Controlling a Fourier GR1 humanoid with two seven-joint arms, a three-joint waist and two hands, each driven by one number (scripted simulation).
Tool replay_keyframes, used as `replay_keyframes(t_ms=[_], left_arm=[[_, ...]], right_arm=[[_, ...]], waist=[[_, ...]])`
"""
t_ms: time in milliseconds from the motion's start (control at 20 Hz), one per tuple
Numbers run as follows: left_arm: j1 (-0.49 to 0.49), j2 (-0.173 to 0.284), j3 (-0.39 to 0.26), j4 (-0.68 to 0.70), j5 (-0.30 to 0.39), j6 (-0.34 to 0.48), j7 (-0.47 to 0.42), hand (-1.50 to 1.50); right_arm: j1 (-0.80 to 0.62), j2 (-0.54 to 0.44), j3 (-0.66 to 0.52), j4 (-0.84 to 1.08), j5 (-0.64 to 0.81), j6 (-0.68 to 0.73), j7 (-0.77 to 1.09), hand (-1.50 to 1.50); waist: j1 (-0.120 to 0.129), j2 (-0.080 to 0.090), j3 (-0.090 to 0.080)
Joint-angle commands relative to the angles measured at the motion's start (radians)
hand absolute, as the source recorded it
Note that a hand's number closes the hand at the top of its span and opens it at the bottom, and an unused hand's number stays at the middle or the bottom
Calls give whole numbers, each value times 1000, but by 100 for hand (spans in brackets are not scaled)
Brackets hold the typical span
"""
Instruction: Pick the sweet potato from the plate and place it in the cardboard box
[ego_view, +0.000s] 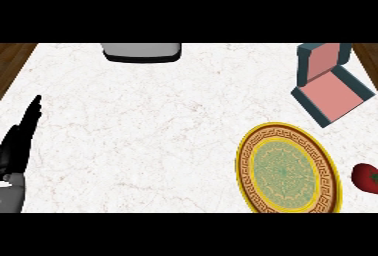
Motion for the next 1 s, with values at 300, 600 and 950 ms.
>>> replay_keyframes(t_ms=[300,600,950], left_arm=[[16,-8,8,-16,-10,-2,3,0],[-35,20,23,-46,11,-41,66,0],[20,-48,-23,-37,-33,6,-12,0]], right_arm=[[-295,61,46,79,-50,184,136,150],[-464,159,65,194,-32,137,272,150],[-575,188,73,375,2,95,291,150]], waist=[[1,-4,-2],[14,1,-1],[43,14,1]])
